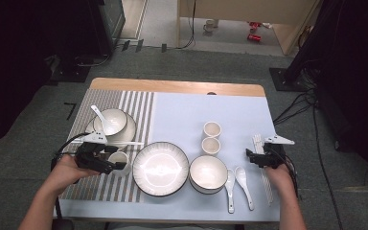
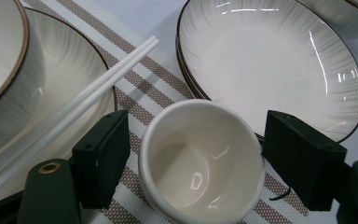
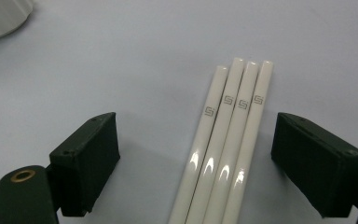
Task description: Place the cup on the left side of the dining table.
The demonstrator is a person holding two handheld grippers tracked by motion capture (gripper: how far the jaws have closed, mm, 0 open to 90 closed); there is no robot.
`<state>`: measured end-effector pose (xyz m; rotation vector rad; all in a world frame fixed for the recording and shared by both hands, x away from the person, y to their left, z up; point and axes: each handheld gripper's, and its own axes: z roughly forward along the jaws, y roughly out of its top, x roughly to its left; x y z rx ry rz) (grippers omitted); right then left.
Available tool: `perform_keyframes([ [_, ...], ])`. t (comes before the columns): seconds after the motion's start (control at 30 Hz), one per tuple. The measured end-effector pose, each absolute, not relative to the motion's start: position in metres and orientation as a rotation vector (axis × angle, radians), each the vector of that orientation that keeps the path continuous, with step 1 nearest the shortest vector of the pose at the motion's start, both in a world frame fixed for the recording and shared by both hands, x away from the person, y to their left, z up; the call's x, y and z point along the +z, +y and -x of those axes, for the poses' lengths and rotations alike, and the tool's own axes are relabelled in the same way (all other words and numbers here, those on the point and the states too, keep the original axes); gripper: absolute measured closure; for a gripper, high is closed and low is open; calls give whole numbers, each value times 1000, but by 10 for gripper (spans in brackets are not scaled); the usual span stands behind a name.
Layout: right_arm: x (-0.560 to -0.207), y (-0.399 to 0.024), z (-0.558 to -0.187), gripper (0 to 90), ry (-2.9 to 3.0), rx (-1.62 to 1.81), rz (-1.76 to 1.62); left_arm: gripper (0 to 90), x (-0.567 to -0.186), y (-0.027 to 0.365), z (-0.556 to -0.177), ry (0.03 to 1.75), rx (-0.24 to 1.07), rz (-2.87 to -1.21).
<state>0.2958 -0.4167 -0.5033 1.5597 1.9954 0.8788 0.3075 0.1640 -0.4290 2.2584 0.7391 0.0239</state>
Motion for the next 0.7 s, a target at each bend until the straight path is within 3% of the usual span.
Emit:
perform_keyframes([
  [0.7, -503, -417, -296, 145, 1995, 878, -1559, 248, -412, 190, -296, 778, 110, -2189],
])
